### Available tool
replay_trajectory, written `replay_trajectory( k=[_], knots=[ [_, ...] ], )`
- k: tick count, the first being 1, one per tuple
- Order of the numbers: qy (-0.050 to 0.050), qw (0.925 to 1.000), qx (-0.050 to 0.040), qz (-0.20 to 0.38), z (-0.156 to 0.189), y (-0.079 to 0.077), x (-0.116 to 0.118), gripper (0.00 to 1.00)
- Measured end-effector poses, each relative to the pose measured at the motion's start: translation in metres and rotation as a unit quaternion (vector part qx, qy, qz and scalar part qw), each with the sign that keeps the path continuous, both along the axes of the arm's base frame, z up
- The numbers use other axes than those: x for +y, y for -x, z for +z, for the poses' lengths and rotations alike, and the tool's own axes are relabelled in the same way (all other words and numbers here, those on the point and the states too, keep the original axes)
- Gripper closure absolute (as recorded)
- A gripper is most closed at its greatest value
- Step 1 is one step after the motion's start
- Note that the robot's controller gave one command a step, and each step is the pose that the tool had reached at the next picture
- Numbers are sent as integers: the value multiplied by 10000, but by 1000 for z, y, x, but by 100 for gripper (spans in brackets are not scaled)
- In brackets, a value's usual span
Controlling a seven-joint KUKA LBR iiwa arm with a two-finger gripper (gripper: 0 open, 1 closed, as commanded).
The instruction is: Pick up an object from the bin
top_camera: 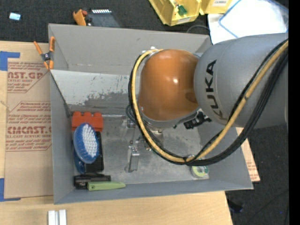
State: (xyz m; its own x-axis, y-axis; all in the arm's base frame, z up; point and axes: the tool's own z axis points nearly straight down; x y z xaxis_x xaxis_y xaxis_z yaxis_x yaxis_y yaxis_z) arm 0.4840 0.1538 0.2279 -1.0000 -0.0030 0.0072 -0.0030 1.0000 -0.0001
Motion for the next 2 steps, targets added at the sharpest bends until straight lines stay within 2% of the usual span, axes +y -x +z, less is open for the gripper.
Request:
replay_trajectory(
  k=[1,2],
  knots=[
    [-7,10000,-40,-11,5,-2,-1,0],
    [-10,9983,-56,584,-55,-4,23,0]
  ],
)
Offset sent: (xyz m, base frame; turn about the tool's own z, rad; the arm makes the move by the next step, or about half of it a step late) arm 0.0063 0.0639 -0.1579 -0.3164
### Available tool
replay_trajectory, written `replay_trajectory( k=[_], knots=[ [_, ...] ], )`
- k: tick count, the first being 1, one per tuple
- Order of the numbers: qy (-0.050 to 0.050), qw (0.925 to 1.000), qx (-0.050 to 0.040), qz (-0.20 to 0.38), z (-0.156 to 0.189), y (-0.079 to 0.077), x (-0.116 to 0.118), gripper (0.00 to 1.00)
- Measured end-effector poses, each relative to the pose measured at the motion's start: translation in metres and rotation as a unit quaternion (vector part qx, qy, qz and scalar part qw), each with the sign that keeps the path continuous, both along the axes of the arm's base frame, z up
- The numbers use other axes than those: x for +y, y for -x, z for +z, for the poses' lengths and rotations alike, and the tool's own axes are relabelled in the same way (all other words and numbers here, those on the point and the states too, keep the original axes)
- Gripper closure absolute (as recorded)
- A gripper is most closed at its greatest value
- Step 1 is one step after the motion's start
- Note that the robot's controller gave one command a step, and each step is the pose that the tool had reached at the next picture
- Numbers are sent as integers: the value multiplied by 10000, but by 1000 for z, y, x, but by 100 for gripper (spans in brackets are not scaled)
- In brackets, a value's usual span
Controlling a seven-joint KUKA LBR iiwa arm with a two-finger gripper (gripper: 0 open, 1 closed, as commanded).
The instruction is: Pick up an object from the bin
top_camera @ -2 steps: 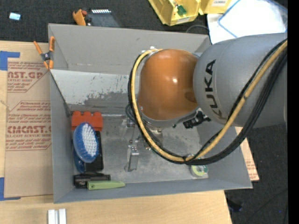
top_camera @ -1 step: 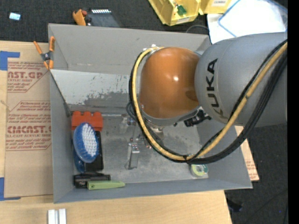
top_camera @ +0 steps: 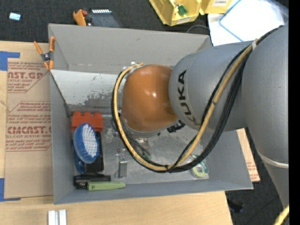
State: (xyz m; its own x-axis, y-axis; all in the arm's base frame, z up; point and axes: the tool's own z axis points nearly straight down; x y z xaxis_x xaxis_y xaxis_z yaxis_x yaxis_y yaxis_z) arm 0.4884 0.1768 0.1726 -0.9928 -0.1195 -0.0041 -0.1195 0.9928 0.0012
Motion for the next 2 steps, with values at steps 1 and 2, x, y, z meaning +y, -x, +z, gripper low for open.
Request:
replay_trajectory(
  k=[1,2],
  knots=[
    [-18,9975,-21,708,-13,4,69,0],
    [2,9725,-32,2330,-49,1,73,0]
  ],
)
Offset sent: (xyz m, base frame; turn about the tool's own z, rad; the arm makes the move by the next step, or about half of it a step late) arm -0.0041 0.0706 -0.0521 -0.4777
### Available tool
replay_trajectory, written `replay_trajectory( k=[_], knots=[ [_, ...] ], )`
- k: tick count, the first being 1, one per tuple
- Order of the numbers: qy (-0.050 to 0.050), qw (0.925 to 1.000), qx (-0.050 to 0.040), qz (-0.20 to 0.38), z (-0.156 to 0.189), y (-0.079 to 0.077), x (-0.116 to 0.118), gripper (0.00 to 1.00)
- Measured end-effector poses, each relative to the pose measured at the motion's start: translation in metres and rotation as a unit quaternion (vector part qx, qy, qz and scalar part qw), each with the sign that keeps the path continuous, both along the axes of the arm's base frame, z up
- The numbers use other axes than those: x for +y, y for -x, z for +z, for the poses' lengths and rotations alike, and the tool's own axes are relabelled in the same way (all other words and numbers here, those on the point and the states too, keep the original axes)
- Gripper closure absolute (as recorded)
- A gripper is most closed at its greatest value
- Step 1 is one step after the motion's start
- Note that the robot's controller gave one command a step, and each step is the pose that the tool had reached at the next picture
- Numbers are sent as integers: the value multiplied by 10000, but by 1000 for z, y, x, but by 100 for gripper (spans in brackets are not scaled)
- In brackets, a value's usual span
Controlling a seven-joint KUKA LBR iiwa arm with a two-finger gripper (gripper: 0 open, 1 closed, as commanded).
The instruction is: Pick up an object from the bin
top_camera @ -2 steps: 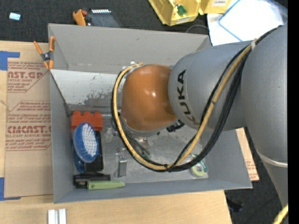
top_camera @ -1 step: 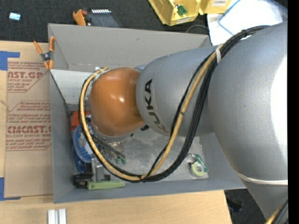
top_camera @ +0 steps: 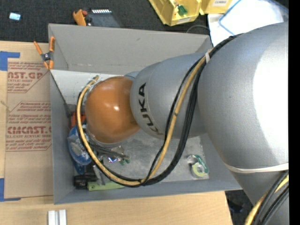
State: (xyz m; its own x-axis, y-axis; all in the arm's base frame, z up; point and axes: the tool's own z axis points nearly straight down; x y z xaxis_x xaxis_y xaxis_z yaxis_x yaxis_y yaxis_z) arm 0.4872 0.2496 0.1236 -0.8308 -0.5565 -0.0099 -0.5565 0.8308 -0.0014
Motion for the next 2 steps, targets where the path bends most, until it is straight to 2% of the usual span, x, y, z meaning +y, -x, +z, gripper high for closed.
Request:
replay_trajectory(
  k=[1,2],
  knots=[
    [-80,9998,-90,-172,-16,-5,0,0],
    [-151,9959,-217,869,-34,-31,10,100]
  ],
)
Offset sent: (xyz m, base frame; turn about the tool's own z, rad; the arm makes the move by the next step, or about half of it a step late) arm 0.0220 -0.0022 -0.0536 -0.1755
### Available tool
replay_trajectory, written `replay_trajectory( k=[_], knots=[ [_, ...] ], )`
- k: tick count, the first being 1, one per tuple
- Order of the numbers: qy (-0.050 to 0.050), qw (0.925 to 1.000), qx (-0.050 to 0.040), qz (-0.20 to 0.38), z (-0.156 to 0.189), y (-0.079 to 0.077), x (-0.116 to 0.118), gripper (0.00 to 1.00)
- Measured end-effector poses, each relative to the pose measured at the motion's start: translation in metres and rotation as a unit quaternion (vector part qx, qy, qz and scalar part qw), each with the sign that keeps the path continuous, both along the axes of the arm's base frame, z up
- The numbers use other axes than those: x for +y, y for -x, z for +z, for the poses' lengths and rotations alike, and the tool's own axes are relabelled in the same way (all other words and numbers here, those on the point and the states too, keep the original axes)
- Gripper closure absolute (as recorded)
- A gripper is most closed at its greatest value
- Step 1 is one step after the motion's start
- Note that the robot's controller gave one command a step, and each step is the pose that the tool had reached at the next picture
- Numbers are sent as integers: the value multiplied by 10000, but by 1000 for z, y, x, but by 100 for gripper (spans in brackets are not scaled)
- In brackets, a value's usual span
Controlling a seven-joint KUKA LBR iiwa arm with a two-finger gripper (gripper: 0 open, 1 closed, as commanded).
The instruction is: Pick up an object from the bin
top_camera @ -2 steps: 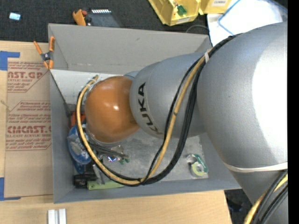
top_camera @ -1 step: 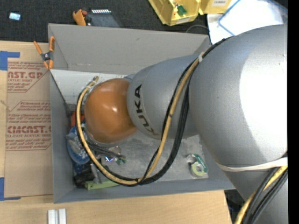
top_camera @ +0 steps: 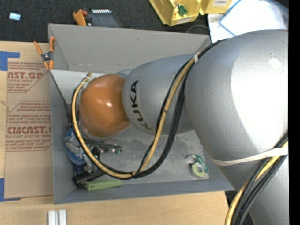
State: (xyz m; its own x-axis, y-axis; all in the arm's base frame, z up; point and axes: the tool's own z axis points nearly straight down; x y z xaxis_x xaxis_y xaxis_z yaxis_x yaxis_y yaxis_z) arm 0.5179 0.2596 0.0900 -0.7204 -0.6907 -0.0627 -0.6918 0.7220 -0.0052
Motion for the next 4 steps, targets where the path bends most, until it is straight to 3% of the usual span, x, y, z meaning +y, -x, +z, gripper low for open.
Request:
replay_trajectory(
  k=[1,2,3,4],
  knots=[
    [-5,10000,-2,1,0,0,0,100],
    [14,10000,-1,3,10,16,-6,100],
    [-36,10000,-5,4,17,11,0,100],
    [-7,10000,1,4,65,14,-3,100]
  ],
)
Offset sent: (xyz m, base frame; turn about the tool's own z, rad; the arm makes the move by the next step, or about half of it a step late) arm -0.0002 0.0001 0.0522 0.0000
